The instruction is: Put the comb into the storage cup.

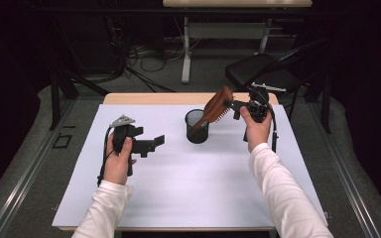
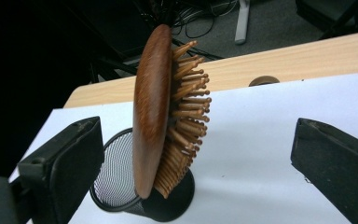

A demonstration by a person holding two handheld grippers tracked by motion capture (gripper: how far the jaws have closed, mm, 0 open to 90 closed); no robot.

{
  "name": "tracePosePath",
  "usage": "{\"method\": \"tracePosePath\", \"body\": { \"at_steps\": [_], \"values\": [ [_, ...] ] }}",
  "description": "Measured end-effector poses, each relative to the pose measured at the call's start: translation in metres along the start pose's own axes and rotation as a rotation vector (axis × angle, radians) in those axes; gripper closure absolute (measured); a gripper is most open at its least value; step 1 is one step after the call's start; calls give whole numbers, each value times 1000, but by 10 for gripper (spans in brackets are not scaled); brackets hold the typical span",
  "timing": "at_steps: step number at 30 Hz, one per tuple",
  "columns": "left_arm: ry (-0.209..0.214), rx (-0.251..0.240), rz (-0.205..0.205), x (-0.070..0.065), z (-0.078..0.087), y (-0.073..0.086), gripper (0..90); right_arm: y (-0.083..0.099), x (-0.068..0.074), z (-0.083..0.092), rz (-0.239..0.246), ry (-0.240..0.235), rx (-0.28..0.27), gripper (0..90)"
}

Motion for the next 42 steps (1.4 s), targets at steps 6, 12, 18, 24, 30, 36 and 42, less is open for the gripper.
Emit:
{"method": "tracePosePath", "body": {
  "at_steps": [6, 12, 18, 24, 30, 36, 42],
  "values": [
    [4, -2, 7, 1, 1, 0, 4, 6, 1, 11, 52, -17, 19, 0],
    [-3, 6, 6, 3, 1, 1, 4, 11, 4, 26, 97, -27, 15, 0],
    [-7, 9, 3, 3, 1, 2, 4, 19, 9, 38, 134, -56, 22, 0],
    [-9, 16, 0, 3, 1, 2, 4, 26, 12, 45, 161, -58, 34, 0],
    [-4, 17, -1, 3, 0, 2, 4, 30, 10, 49, 163, -60, 37, 0],
    [-5, 14, -2, 3, 2, 2, 4, 34, 5, 51, 165, -59, 46, 0],
    [-5, 17, -7, 2, 4, 1, 4, 37, 3, 53, 163, -87, 54, 0]
  ]
}}
Point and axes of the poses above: each handheld gripper's, and its own axes: z roughly backward along the jaws, y roughly out of its underside, x roughly to its left, the point moved 2 cm from there along -z, roughly forward along the jaws, and after that the axes turned 4 degrees about -z, right-handed, at the moved point
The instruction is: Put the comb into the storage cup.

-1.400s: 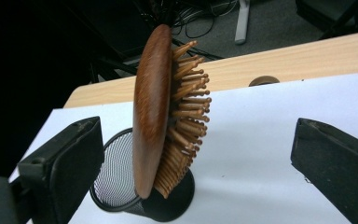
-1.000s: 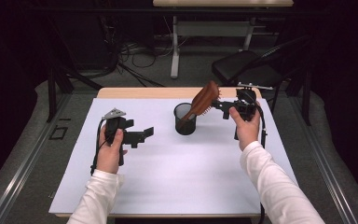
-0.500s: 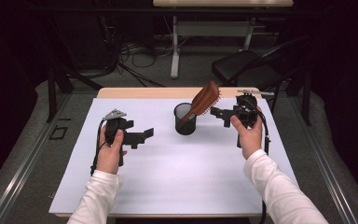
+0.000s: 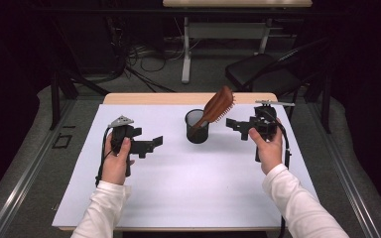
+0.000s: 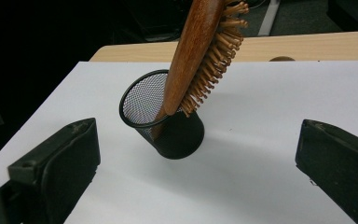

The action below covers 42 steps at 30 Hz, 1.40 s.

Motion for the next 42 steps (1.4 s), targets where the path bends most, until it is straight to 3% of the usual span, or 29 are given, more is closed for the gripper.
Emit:
{"method": "tracePosePath", "body": {
  "at_steps": [25, 34, 42],
  "values": [
    [5, 4, -26, -5, 7, -4, 4, 28, 12, 27, 97, -45, -23, 0],
    [-4, 39, -55, -8, 12, -2, 4, 31, 6, 44, 108, -51, -26, 0],
    [-3, 38, -57, -2, 27, 1, 4, 35, -1, 56, 119, -38, -29, 0]
  ]
}}
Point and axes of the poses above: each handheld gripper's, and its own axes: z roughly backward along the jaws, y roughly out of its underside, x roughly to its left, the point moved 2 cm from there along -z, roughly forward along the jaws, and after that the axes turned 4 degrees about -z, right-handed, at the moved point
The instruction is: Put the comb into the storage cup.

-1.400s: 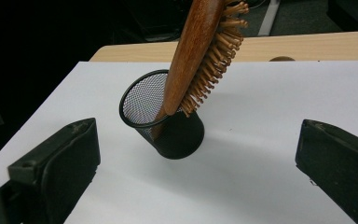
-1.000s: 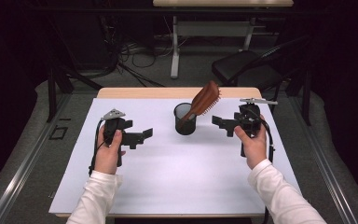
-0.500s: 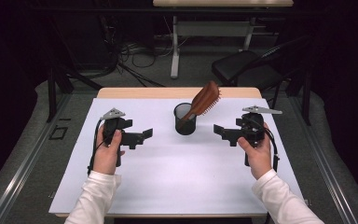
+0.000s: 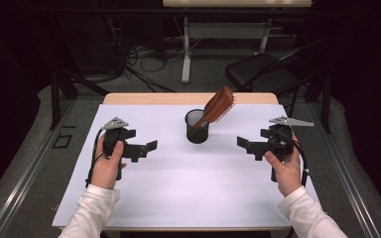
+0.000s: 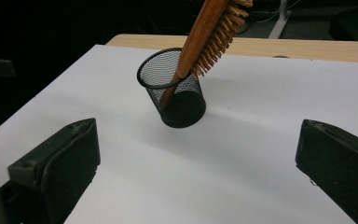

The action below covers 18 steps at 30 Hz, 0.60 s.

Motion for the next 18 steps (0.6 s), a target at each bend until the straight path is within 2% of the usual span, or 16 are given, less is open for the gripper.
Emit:
{"method": "tracePosePath", "body": {
  "at_steps": [10, 18],
  "values": [
    [12, 3, -14, 5, 16, 12, 4, 19, -5, 14, 30, 39, -11, 0],
    [3, -3, 5, 9, 30, 30, 4, 36, -8, 25, 47, 58, -23, 0]
  ]
}}
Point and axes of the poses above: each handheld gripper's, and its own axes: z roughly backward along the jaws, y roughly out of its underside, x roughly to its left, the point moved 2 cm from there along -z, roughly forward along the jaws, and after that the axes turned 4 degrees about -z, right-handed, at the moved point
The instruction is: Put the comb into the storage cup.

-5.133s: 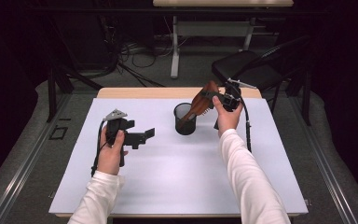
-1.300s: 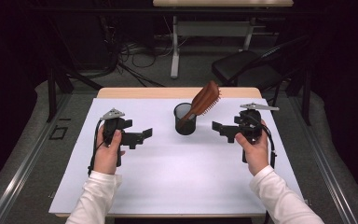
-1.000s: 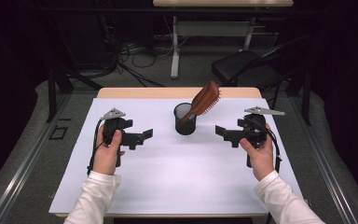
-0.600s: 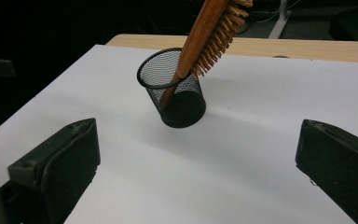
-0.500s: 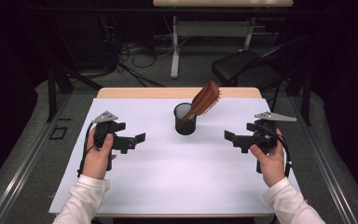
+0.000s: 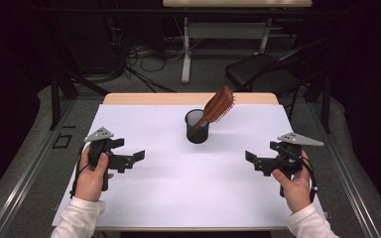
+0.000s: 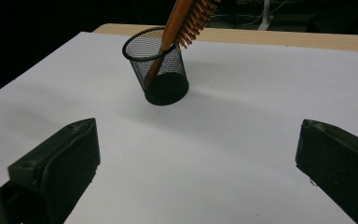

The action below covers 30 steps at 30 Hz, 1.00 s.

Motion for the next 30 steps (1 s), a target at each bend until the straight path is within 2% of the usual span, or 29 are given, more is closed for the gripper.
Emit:
{"method": "tracePosePath", "body": {
  "at_steps": [7, 17, 27, 30],
  "values": [
    [-3, -13, 22, 4, 11, 20, 4, 12, 1, 7, 36, 26, -14, 0],
    [-2, -52, 22, 7, 18, 40, 4, 37, -9, 2, -16, 30, 7, 0],
    [-20, -66, -7, 10, 18, 54, 4, 59, -19, -2, -21, 49, 25, 0],
    [-20, -64, -14, 10, 17, 58, 4, 63, -20, -4, -21, 50, 15, 0]
  ]
}}
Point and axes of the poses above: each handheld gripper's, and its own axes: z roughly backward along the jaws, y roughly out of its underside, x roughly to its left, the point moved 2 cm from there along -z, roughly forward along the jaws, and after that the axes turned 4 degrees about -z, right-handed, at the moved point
